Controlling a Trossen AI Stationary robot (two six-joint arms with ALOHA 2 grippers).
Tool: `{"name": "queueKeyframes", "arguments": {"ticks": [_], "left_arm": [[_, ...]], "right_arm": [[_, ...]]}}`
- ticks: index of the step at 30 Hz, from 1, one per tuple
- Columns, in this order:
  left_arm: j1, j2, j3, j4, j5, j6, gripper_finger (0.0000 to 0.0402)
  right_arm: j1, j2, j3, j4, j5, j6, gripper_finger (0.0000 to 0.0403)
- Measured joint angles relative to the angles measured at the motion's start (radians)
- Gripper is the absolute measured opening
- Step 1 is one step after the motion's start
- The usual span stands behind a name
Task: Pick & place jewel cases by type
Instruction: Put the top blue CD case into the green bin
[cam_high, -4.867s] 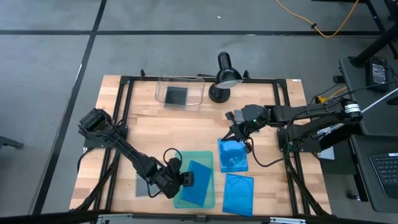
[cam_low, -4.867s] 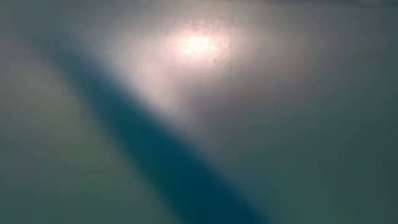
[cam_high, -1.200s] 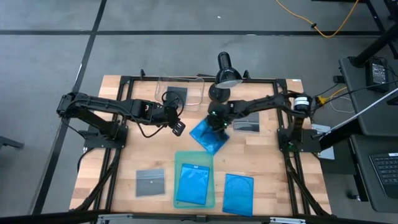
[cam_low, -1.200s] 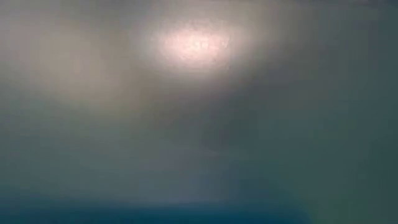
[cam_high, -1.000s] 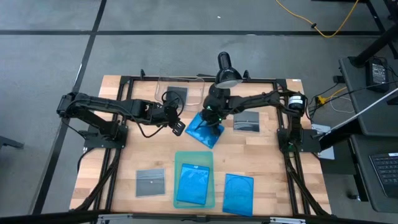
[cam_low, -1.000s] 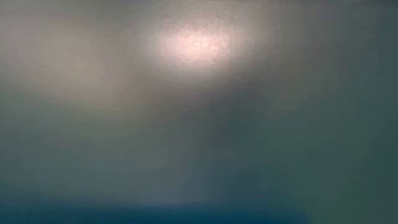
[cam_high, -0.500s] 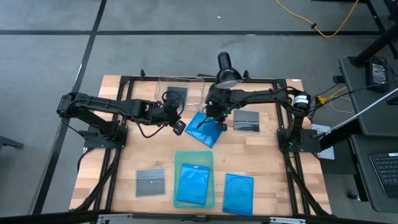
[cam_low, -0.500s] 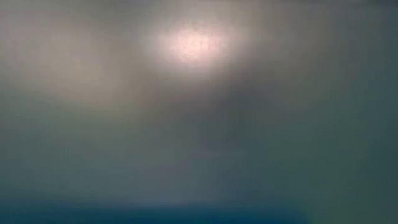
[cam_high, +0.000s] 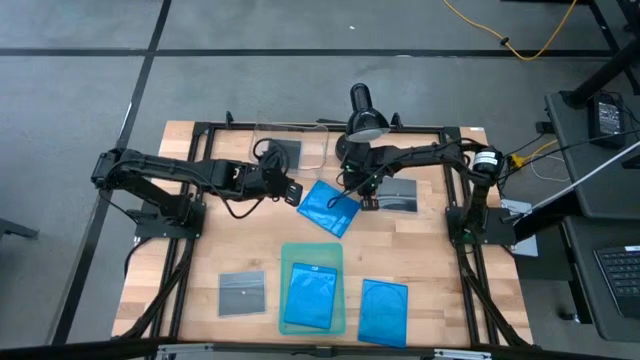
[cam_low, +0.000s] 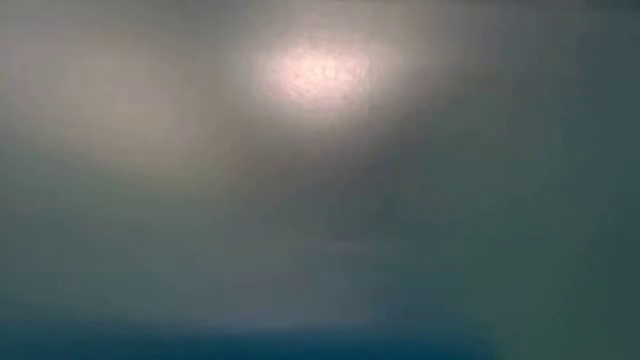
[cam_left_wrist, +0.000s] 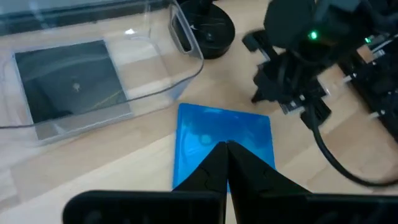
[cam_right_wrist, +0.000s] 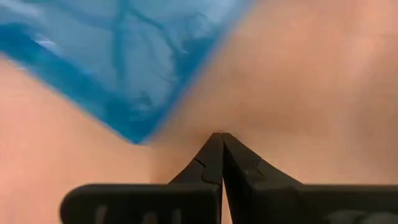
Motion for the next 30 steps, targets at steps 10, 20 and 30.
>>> {"name": "queueKeyframes", "arguments": {"ticks": [10, 20, 30], "left_arm": [[-0.078, 0.001, -0.136, -0.026, 0.025, -0.326, 0.0002], [-0.166, 0.001, -0.490, 0.598, 0.139, -0.586, 0.0001], [-0.166, 0.001, -0.666, 0.988, 0.152, -0.647, 0.0035]], "right_arm": [[0.058, 0.005, 0.003, 0.009, -0.222, -0.050, 0.0006], [0.091, 0.005, 0.004, 0.106, -0.298, -0.099, 0.0006], [0.090, 0.004, 0.005, 0.117, -0.279, -0.098, 0.0006]]}}
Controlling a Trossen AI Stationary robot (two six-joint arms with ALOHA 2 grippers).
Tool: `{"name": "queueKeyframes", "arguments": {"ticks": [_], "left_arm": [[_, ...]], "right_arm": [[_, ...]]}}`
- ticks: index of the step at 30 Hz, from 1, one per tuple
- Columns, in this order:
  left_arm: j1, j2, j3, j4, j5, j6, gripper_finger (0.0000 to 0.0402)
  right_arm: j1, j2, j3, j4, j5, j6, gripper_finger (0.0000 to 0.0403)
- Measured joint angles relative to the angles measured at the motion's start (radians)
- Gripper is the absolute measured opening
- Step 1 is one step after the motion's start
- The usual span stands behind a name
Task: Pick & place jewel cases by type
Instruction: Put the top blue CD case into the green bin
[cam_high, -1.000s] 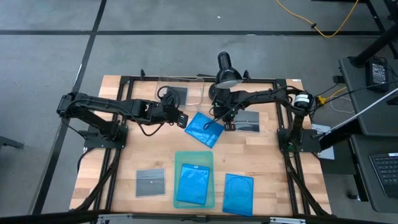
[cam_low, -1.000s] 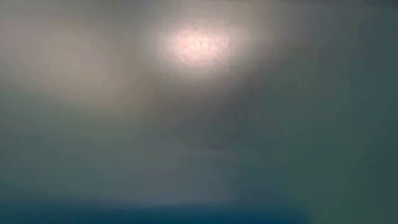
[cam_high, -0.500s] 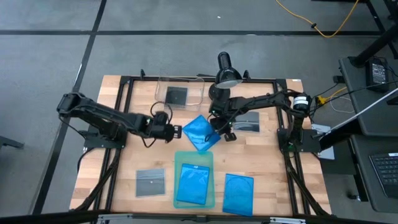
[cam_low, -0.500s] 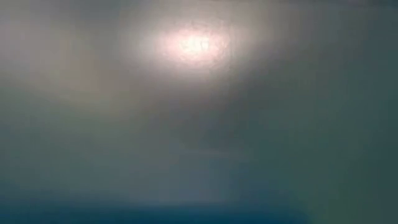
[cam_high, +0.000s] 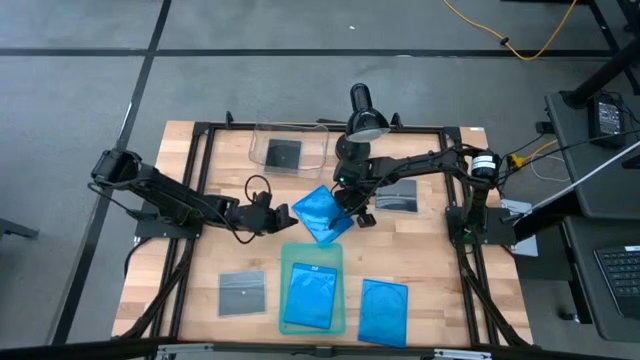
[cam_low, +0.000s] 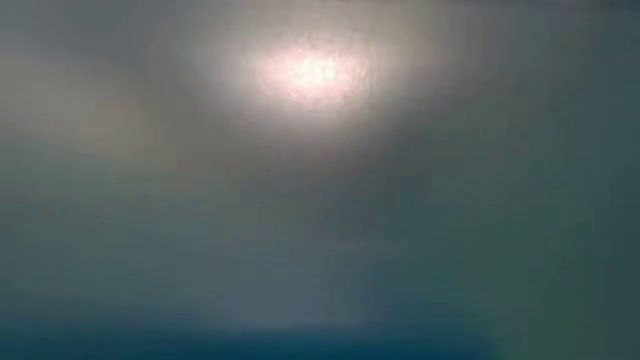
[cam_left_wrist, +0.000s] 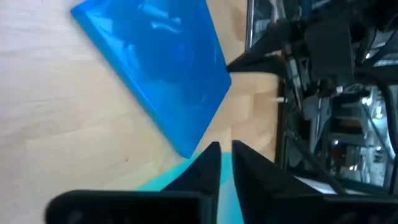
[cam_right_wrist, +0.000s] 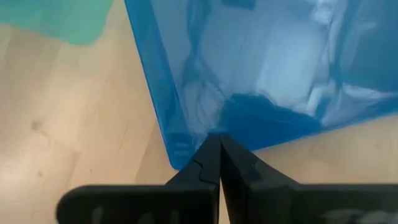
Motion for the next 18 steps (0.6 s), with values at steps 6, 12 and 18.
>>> {"name": "queueKeyframes", "arguments": {"ticks": [6, 12, 18], "left_arm": [[0.004, 0.000, 0.000, -0.002, 0.038, 0.009, 0.0094], [0.004, 0.000, 0.000, -0.045, 0.049, -0.039, 0.0141], [0.011, 0.000, 0.000, -0.064, 0.043, -0.048, 0.0154]], "right_arm": [[-0.008, -0.003, 0.002, -0.061, 0.061, -0.007, 0.0006], [-0.042, -0.003, 0.003, -0.075, 0.065, -0.011, 0.0006], [-0.056, -0.016, 0.039, -0.131, 0.057, -0.073, 0.0006]]}}
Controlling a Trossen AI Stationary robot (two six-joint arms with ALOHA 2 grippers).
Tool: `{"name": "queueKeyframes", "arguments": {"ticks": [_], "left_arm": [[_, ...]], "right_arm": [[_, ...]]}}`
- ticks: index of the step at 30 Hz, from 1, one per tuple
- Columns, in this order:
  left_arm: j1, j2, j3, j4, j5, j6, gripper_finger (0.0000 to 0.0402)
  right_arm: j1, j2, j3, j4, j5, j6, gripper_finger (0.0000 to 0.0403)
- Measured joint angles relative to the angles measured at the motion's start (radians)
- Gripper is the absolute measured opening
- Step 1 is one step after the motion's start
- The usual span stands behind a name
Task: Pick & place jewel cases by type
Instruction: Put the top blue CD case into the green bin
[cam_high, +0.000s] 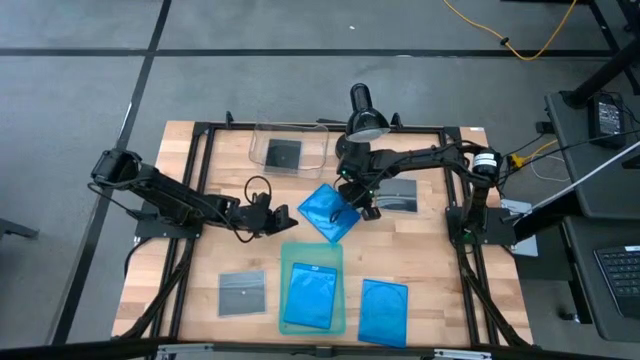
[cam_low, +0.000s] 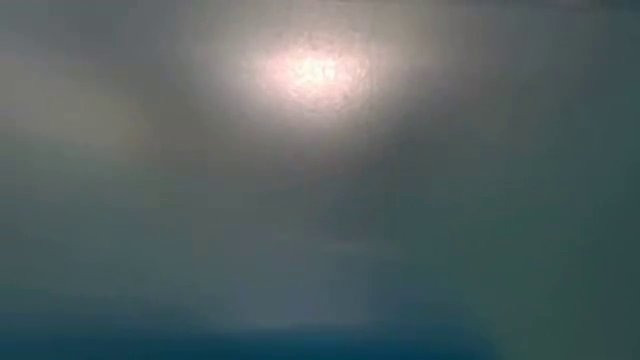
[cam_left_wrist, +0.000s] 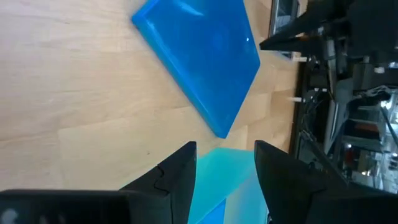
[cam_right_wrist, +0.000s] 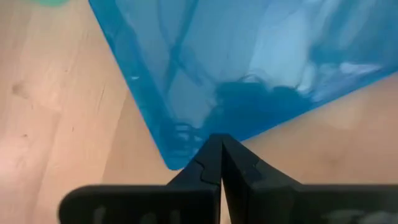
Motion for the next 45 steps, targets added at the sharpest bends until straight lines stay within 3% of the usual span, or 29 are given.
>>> {"name": "queueKeyframes", "arguments": {"ticks": [3, 15, 24, 29, 45], "left_arm": [[0.006, 0.000, 0.000, 0.001, 0.001, 0.000, 0.0155], [0.020, 0.000, 0.000, 0.002, -0.002, 0.010, 0.0155], [0.019, 0.000, 0.001, -0.068, 0.042, -0.043, 0.0155], [0.019, 0.000, 0.001, -0.088, 0.052, -0.051, 0.0155], [0.019, 0.000, 0.001, -0.111, 0.044, -0.074, 0.0155]], "right_arm": [[-0.007, -0.005, 0.016, -0.007, 0.056, -0.023, 0.0005], [-0.049, -0.005, -0.065, -0.003, 0.061, -0.047, 0.0006], [-0.023, -0.007, -0.100, 0.046, 0.002, -0.049, 0.0007], [-0.004, -0.004, -0.102, 0.074, -0.109, -0.048, 0.0007], [0.032, -0.004, -0.102, 0.201, -0.168, -0.054, 0.0005]]}}
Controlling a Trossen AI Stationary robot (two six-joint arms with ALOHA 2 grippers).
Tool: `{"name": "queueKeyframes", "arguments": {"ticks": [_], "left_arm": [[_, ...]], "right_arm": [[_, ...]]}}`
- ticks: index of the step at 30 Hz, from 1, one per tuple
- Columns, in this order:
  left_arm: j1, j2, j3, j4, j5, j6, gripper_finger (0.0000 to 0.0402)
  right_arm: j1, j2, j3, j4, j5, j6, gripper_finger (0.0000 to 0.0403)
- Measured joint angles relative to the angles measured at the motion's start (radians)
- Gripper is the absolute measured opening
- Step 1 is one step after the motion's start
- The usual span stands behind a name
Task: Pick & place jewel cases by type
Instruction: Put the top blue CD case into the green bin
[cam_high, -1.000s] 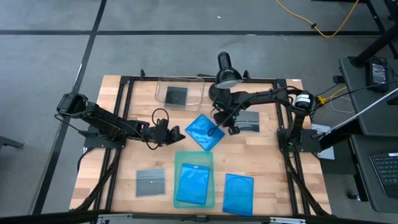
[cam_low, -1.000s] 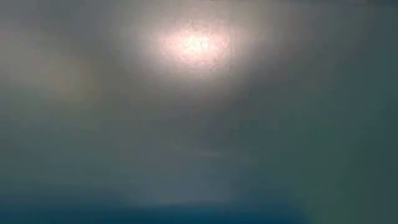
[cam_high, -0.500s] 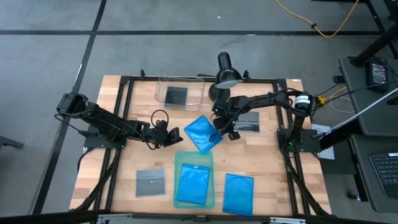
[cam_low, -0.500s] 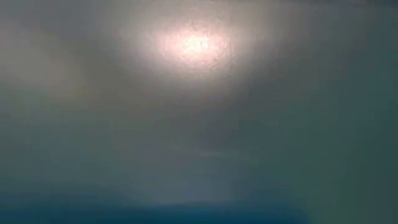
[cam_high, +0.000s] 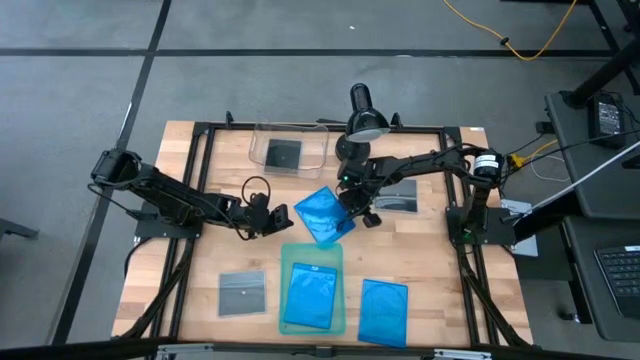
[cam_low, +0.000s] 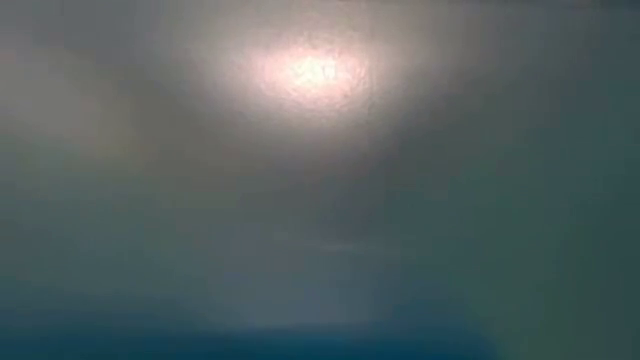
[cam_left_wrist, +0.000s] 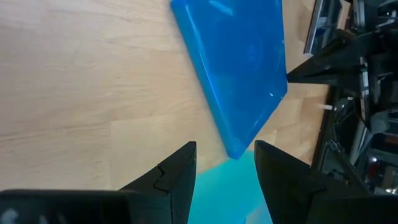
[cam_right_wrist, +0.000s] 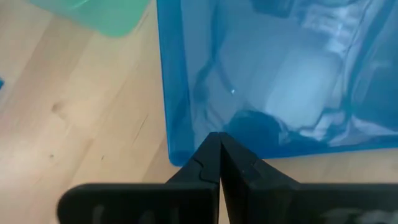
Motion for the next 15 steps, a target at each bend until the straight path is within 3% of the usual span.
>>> {"name": "queueKeyframes", "arguments": {"ticks": [5, 11, 15], "left_arm": [[0.000, 0.000, 0.000, 0.000, -0.002, 0.000, 0.0155], [0.000, 0.000, 0.000, 0.000, -0.002, 0.003, 0.0155], [0.000, 0.000, 0.000, 0.000, -0.002, 0.011, 0.0155]], "right_arm": [[0.000, 0.006, 0.001, -0.005, 0.018, 0.000, 0.0005], [-0.011, -0.001, 0.083, -0.164, 0.028, -0.050, 0.0005], [-0.019, -0.002, 0.110, -0.182, 0.035, -0.060, 0.0005]]}}
